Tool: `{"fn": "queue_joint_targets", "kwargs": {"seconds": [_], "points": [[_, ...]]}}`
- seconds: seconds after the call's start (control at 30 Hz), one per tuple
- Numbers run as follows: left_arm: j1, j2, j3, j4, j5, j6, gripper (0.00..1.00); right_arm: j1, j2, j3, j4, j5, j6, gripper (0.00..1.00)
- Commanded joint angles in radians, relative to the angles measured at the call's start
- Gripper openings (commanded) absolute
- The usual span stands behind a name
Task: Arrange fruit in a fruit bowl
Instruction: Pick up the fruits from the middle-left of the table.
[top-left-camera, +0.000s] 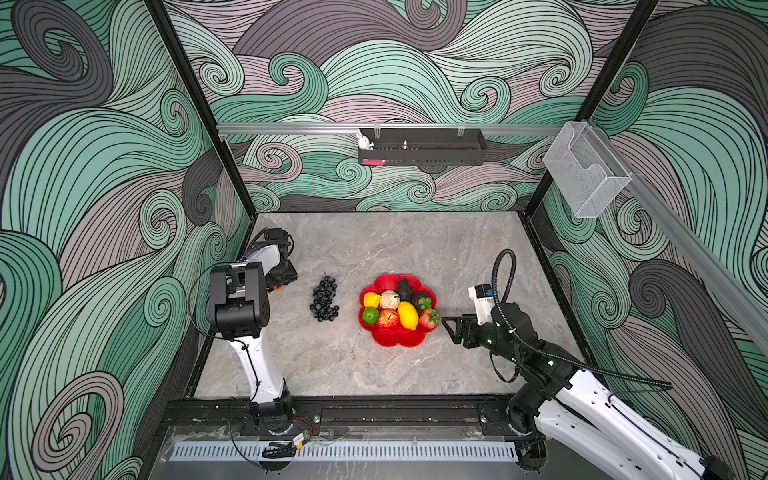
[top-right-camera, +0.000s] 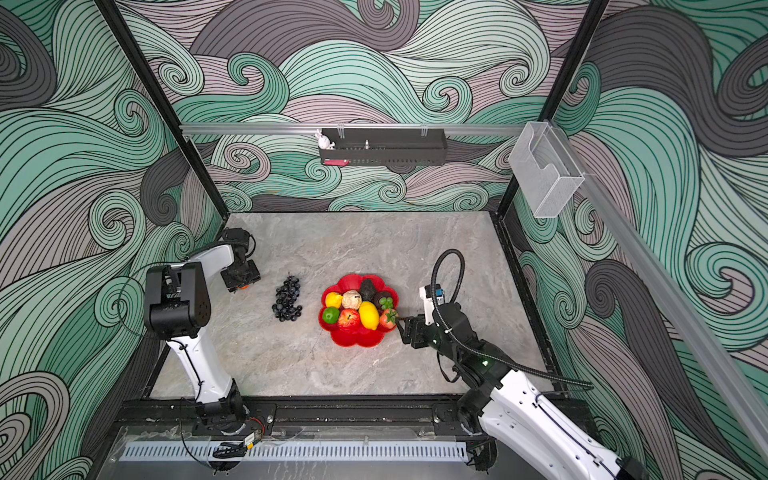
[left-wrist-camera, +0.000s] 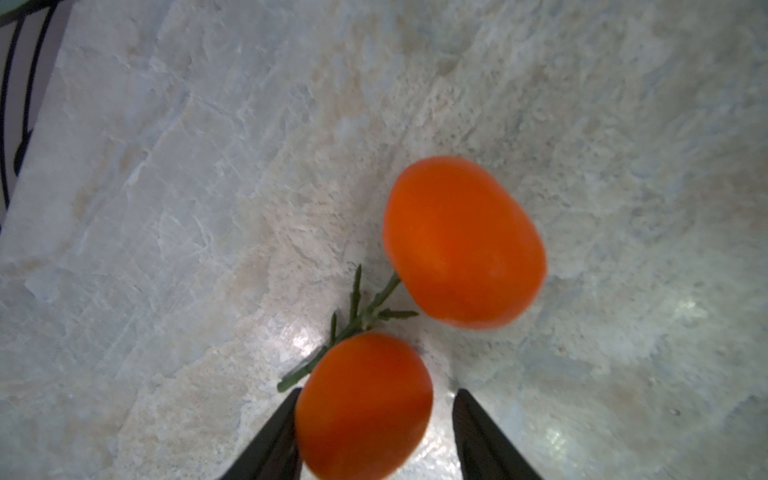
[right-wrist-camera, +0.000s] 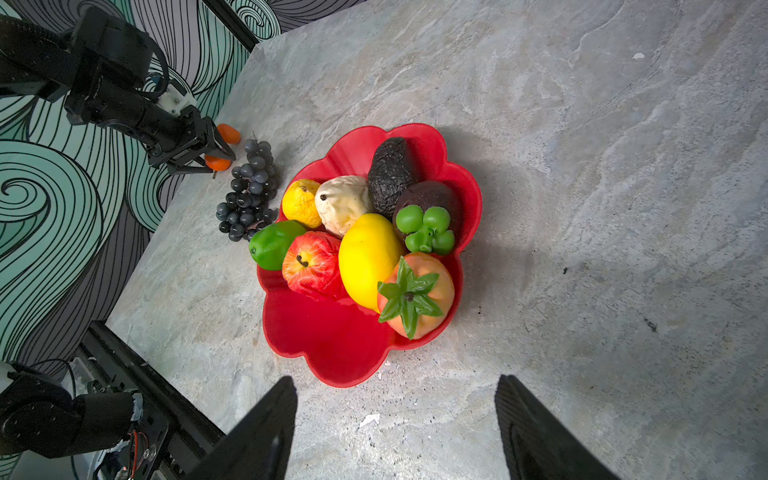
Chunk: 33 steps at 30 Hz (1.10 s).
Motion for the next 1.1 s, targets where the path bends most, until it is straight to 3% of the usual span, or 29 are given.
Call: {"fn": "queue_joint_targets", "kwargs": {"seconds": [0.0, 0.27, 0.57, 0.7, 0.87, 1.0, 1.07], "points": [[0.011, 0.016, 0.027, -0.042, -0.014, 0.001, 0.53, -0.005, 0.006, -0.009, 0.013, 0.002, -0.007, 0.77], [0.011, -0.004, 0.012, -0.019, 0.019, -0.003, 0.43, -0.007, 0.019, -0.005, 0.015, 0.001, -0.003, 0.77], [-0.030, -0.203, -0.122, 0.092, 0.089, -0.041, 0.39, -0.005, 0.027, 0.008, 0.016, 0.000, 0.005, 0.78], [-0.112, -0.306, -0.174, 0.133, 0.093, -0.043, 0.39, -0.007, 0.038, 0.013, 0.015, -0.007, 0.015, 0.78], [-0.277, -0.410, -0.181, 0.127, 0.045, -0.017, 0.39, -0.006, 0.050, 0.023, 0.049, -0.020, 0.031, 0.78], [-0.384, -0.480, -0.178, 0.140, 0.091, -0.002, 0.39, -0.005, 0.055, 0.030, 0.062, -0.025, 0.051, 0.77], [-0.417, -0.511, -0.174, 0.139, 0.166, -0.045, 0.39, -0.006, 0.059, 0.027, 0.075, -0.028, 0.065, 0.77]]}}
